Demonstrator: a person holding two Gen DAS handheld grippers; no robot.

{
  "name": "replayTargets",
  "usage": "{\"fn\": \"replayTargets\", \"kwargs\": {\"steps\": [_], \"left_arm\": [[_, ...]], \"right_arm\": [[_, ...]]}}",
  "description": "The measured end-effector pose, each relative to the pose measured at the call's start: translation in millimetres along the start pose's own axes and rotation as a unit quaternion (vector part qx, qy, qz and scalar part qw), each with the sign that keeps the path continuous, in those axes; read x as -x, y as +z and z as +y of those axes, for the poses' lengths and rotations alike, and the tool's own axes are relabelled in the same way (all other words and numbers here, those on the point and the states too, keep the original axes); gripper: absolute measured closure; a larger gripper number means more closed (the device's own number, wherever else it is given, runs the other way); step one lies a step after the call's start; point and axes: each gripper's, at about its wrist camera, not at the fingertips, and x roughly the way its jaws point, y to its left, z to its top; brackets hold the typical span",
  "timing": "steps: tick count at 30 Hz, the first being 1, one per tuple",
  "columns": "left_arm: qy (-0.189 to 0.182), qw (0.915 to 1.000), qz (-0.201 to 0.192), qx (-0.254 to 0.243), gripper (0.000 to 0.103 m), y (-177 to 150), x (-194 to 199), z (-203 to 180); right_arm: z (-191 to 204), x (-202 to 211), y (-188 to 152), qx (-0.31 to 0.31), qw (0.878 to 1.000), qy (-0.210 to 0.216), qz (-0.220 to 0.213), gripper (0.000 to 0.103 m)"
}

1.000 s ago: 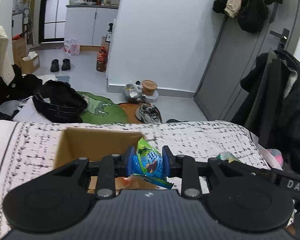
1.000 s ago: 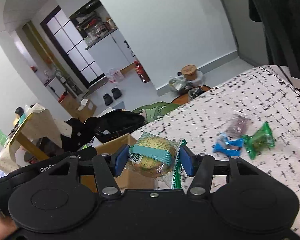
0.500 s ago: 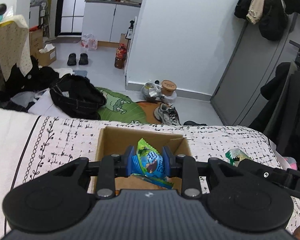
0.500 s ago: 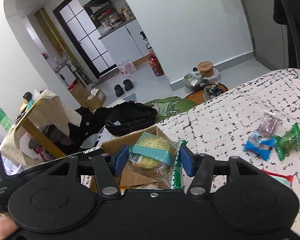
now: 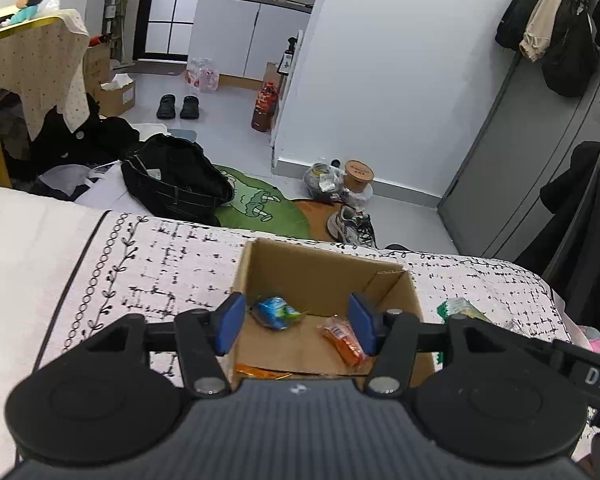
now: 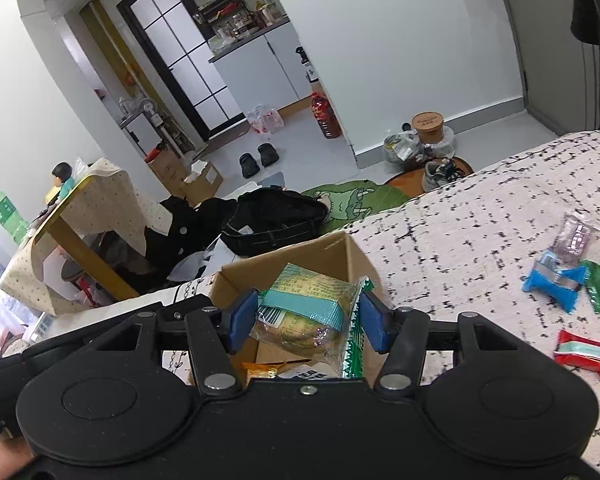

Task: Organize snacks
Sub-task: 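Open the left tool to drop the candy while the right tool drops the pastry into the box, then move both open tools back over the remaining snacks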

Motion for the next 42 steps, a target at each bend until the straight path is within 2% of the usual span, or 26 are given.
{"fn": "replayTargets", "kwargs": {"steps": [11, 14, 17, 24, 29, 42], "left_arm": [[0.035, 0.9992, -0.008, 0.017, 0.044, 1, 12, 19], [0.042, 0.9989, -0.007, 0.020, 0.044, 1, 12, 21], [0.046, 0.9987, -0.004, 0.020, 0.044, 1, 11, 22], [0.045, 0.9990, 0.002, 0.009, 0.031, -3, 9, 11], [0.040, 0.9991, 0.017, 0.002, 0.025, -6, 6, 0], [0.020, 0.9990, 0.017, -0.037, 0.000, -13, 15, -53]], "right_arm": [[19, -22, 9, -0.008, 1.000, 0.023, 0.002, 0.048], [21, -23, 10, -0.006, 0.999, 0.039, 0.001, 0.041], [17, -22, 8, -0.006, 0.999, 0.035, 0.002, 0.033], [-10, -8, 2, -0.028, 1.000, 0.013, 0.004, 0.027], [-26, 8, 1, -0.028, 1.000, -0.009, -0.009, 0.018], [-71, 50, 11, -0.047, 0.998, -0.042, -0.027, 0.000]]}}
